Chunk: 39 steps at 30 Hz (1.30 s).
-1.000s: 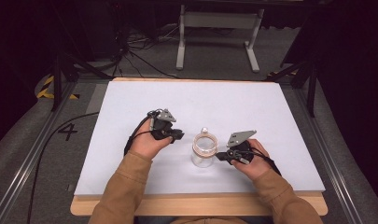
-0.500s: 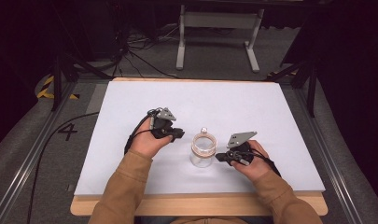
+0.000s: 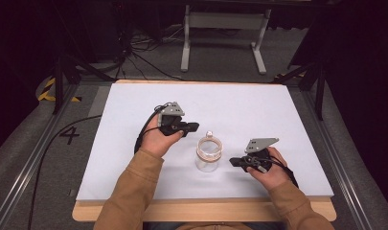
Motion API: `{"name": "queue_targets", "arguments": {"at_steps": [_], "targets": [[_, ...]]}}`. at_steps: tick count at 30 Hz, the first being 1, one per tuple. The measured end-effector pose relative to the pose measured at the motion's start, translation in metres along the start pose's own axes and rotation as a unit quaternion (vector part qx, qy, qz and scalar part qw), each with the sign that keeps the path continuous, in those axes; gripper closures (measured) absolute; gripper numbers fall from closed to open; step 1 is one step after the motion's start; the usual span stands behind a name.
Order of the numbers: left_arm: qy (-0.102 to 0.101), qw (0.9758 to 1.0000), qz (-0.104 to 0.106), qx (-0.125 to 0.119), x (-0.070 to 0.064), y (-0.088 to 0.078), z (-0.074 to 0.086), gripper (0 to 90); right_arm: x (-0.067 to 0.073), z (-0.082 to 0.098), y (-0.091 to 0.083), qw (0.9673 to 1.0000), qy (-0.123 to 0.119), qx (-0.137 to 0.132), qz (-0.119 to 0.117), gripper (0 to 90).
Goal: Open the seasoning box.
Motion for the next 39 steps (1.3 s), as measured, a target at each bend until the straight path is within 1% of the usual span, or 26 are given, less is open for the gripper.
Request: {"name": "queue_targets", "arguments": {"at_steps": [2, 3, 4, 6, 10, 14, 16, 18, 20, 22, 26, 27, 29, 32, 33, 34, 35, 38, 39], "targets": [[-0.004, 0.9999, 0.008, -0.013, -0.003, 0.008, -0.003, 89.6, 0.002, 0.002, -0.002, 1.0000, 0.001, -0.003, 0.000, 90.0], [-0.004, 0.9999, 0.008, -0.013, -0.003, 0.008, -0.003, 89.7, 0.002, 0.002, -0.002, 1.0000, 0.001, -0.003, 0.000, 90.0], [0.000, 0.9998, 0.008, -0.019, -0.004, 0.011, -0.004, 89.7, 0.003, 0.003, -0.003, 1.0000, 0.003, -0.003, 0.000, 90.0], [-0.001, 0.9997, 0.012, -0.023, -0.007, 0.017, -0.005, 89.8, 0.004, 0.004, -0.005, 1.0000, 0.001, -0.006, 0.002, 90.0], [0.007, 0.9996, 0.012, -0.025, -0.012, 0.027, -0.004, 89.7, 0.007, 0.005, -0.005, 1.0000, 0.001, -0.008, -0.001, 90.0], [0.008, 0.9994, 0.011, -0.033, -0.014, 0.032, -0.002, 89.7, 0.011, 0.004, -0.003, 1.0000, -0.003, -0.008, -0.005, 90.0], [0.012, 0.9990, 0.009, -0.042, -0.015, 0.034, -0.002, 89.6, 0.013, 0.003, -0.001, 0.9999, -0.007, -0.009, -0.008, 90.0], [0.016, 0.9990, 0.008, -0.041, -0.019, 0.036, -0.002, 89.3, 0.015, 0.002, 0.001, 0.9998, -0.012, -0.008, -0.012, 90.0], [0.029, 0.9988, 0.007, -0.039, -0.022, 0.038, -0.001, 89.4, 0.017, 0.001, 0.001, 0.9998, -0.013, -0.009, -0.014, 90.0], [0.035, 0.9986, 0.007, -0.038, -0.024, 0.038, -0.001, 89.4, 0.018, 0.000, 0.000, 0.9997, -0.014, -0.012, -0.014, 90.0], [0.035, 0.9986, 0.007, -0.038, -0.023, 0.038, -0.001, 89.6, 0.018, -0.001, -0.001, 0.9997, -0.014, -0.015, -0.015, 90.0], [0.029, 0.9988, 0.010, -0.038, -0.023, 0.038, -0.001, 89.6, 0.018, -0.001, -0.001, 0.9996, -0.015, -0.016, -0.016, 90.0], [0.030, 0.9988, 0.008, -0.039, -0.023, 0.038, -0.001, 89.7, 0.020, -0.002, 0.000, 0.9996, -0.014, -0.018, -0.018, 90.0], [0.025, 0.9989, 0.012, -0.036, -0.022, 0.038, -0.001, 89.7, 0.021, -0.004, 0.000, 0.9994, -0.015, -0.022, -0.021, 90.0], [0.021, 0.9990, 0.013, -0.038, -0.022, 0.039, -0.001, 89.8, 0.023, -0.006, 0.001, 0.9992, -0.015, -0.027, -0.023, 90.0], [0.021, 0.9991, 0.013, -0.035, -0.022, 0.038, 0.000, 89.8, 0.024, -0.007, 0.001, 0.9991, -0.016, -0.031, -0.026, 90.0], [0.021, 0.9990, 0.016, -0.038, -0.022, 0.039, 0.000, 89.8, 0.026, -0.008, 0.001, 0.9989, -0.017, -0.034, -0.029, 90.0], [0.017, 0.9990, 0.015, -0.038, -0.021, 0.039, 0.000, 89.9, 0.031, -0.014, 0.001, 0.9976, -0.020, -0.053, -0.039, 90.0], [0.020, 0.9990, 0.014, -0.037, -0.021, 0.039, 0.000, 89.8, 0.032, -0.016, 0.002, 0.9972, -0.024, -0.058, -0.040, 90.0]]}}
Point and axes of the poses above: each handheld gripper's, and its own axes: y roughly forward along the jaws, z roughly out of its underside, x roughly to its left, the point moved 6 cm from there along y, roughly forward along the jaws, and after that the axes turned 15 degrees about -z, right-handed, at the moved point
